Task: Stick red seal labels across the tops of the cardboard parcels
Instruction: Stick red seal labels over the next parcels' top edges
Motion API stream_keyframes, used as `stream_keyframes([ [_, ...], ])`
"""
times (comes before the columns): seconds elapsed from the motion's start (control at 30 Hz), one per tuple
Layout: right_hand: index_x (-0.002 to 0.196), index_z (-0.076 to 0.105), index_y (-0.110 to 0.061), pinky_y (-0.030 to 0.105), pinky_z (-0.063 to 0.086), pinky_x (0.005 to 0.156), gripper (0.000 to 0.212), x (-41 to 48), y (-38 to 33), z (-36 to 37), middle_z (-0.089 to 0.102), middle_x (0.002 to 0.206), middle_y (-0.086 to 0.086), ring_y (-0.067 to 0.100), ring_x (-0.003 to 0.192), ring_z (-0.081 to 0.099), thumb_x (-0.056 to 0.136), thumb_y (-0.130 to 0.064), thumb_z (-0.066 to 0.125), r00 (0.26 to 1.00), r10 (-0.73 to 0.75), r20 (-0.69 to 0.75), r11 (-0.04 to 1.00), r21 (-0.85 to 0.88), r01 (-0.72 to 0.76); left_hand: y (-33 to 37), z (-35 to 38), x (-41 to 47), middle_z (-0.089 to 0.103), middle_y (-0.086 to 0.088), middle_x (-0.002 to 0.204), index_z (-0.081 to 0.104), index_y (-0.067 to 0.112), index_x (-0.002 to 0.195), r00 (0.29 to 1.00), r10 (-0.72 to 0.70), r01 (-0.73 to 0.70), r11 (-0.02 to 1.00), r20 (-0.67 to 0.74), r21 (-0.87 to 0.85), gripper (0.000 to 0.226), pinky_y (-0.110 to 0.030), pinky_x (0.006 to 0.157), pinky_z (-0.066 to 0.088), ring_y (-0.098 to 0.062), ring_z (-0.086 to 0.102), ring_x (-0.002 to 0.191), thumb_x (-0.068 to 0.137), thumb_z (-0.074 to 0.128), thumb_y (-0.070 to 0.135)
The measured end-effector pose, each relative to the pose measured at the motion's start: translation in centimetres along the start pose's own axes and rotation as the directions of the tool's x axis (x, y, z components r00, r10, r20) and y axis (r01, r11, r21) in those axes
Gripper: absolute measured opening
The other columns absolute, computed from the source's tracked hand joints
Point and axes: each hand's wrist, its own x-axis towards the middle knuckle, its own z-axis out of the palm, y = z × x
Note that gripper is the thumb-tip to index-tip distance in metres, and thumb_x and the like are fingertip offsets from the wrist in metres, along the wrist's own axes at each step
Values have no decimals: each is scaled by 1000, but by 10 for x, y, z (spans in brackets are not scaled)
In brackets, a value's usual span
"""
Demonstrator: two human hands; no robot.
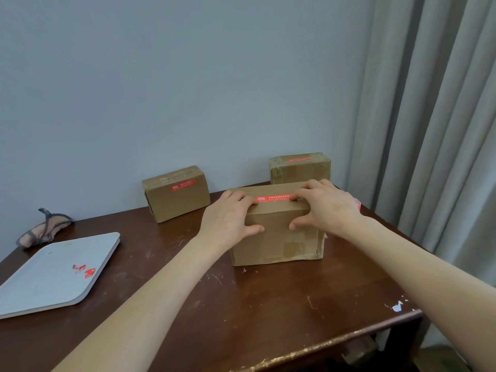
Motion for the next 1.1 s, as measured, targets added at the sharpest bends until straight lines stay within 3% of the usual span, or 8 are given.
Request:
stream_keyframes([
  [0.13, 136, 43, -36, 34, 43, 86, 71, -3, 2, 2, 44, 138, -8, 16, 128, 36, 74, -58, 70, 1000, -10, -28, 1000, -12, 9, 0, -2, 2, 47, 12, 132, 42, 31, 132, 1000, -20, 20, 999, 13, -31, 64, -24, 83, 42, -10, 37, 123, 78, 61, 59],
  [0.23, 136, 43, -37, 33, 42, 86, 69, -3, 1, 2, 43, 138, -7, 18, 128, 36, 76, -59, 68, 999, -30, -25, 999, -38, 29, 3, -4, 3, 43, 10, 135, 35, 40, 137, 999, 6, -7, 1000, 40, 15, 66, -24, 75, 41, -13, 35, 125, 79, 59, 60],
  [0.33, 135, 45, -38, 33, 41, 85, 67, -2, 0, 4, 42, 137, -7, 18, 128, 35, 76, -59, 67, 999, -26, -22, 999, -34, 26, 3, -3, 5, 43, 11, 132, 41, 42, 135, 999, 5, -8, 999, 46, 49, 63, -23, 73, 39, -12, 35, 124, 78, 59, 62],
  [0.73, 133, 47, -32, 34, 43, 83, 71, -1, 1, 1, 46, 133, -8, 15, 125, 38, 72, -59, 71, 1000, 20, -11, 1000, -8, -20, 1, -1, 1, 46, 13, 132, 47, 31, 131, 1000, -20, 21, 999, 21, -36, 61, -26, 85, 44, -10, 35, 124, 78, 62, 58],
  [0.97, 140, 40, -28, 32, 40, 91, 83, -6, 4, 4, 37, 141, -6, 16, 132, 32, 69, -50, 78, 999, 23, -44, 992, 124, -17, 0, -3, -1, 45, 11, 132, 45, 26, 129, 999, -38, 38, 992, 4, -119, 62, -25, 86, 41, -9, 36, 124, 77, 66, 53],
  [1.1, 151, 22, -26, 36, 41, 101, 103, -22, 17, 7, 30, 150, -3, 18, 135, 36, 68, -44, 82, 981, 114, -155, 942, 329, -57, -9, -5, -15, 42, 8, 136, 39, 23, 136, 985, -88, 51, 969, -147, -240, 72, -25, 99, 36, -11, 35, 127, 75, 69, 48],
])
